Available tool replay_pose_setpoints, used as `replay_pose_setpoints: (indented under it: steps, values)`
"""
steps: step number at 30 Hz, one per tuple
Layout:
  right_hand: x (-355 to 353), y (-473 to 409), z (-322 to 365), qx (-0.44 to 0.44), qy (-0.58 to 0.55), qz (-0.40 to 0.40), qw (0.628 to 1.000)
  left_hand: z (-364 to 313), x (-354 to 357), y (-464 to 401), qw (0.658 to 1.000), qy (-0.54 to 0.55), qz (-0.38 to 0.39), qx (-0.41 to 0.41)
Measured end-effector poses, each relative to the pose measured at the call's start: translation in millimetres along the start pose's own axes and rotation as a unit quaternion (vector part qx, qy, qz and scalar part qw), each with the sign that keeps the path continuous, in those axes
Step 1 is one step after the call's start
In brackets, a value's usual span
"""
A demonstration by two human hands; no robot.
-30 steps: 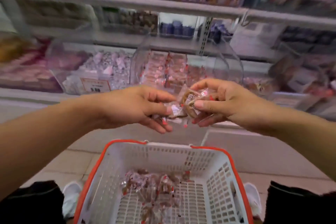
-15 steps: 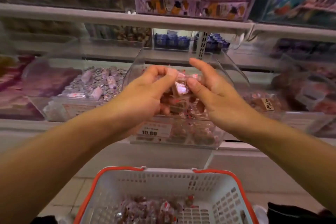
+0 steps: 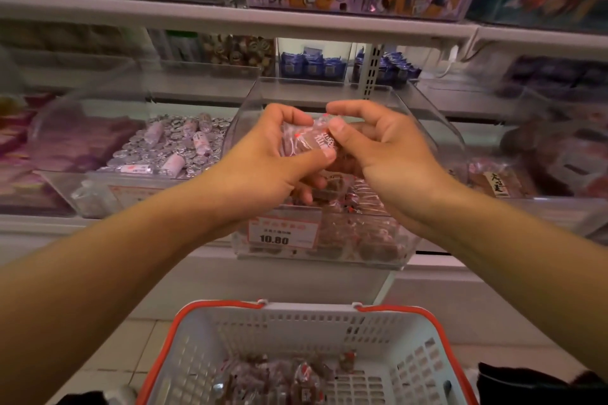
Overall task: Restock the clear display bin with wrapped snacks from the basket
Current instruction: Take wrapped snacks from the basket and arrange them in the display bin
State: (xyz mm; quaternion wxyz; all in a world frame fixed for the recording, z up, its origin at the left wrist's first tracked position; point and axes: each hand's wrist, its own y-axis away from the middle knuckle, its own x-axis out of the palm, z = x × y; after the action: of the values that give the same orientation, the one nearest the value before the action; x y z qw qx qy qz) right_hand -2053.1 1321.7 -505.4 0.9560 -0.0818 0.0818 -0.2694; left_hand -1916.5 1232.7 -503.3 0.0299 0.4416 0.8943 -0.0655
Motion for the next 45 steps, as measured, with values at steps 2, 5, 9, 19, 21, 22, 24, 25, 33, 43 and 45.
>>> replay_pose_setpoints:
  steps: [2,5,9,19,21,22,24,25,33,43,45]
  values:
    - [-2,0,1,-0.003,-0.014,0.016,1.000,3,-1,-3,0.999,0.032,-0.011,-0.006]
    - [-11,1,1,0.009,0.044,0.062,0.997,9,-5,-6,0.998,0.060,-0.017,-0.011]
    - [-17,2,0,0.039,0.044,0.105,0.993,17,-3,-9,0.999,0.046,-0.007,-0.009]
    - [-10,1,-4,0.025,0.083,0.116,0.989,18,3,-15,0.994,-0.101,-0.041,0.029]
    - [-12,-1,-4,-0.017,0.167,0.114,0.979,17,2,-16,0.992,-0.111,-0.040,0.038]
    - [-14,-3,-4,-0.035,0.213,0.115,0.970,17,2,-16,0.992,-0.112,-0.034,0.042]
    - [-18,-6,-4,-0.037,0.246,0.129,0.960,18,2,-17,0.992,-0.117,-0.018,0.048]
    - [-19,-8,-5,-0.024,0.233,0.142,0.962,18,2,-17,0.992,-0.119,-0.008,0.048]
    - [-30,-19,-10,-0.036,0.278,0.153,0.948,16,-4,-18,0.991,-0.135,-0.007,0.007]
    - [-18,-26,-22,-0.062,0.495,0.191,0.845,23,-8,-18,0.940,-0.322,-0.106,0.031]
    - [-16,-28,-20,-0.065,0.514,0.173,0.838,24,-9,-18,0.929,-0.358,-0.089,0.018]
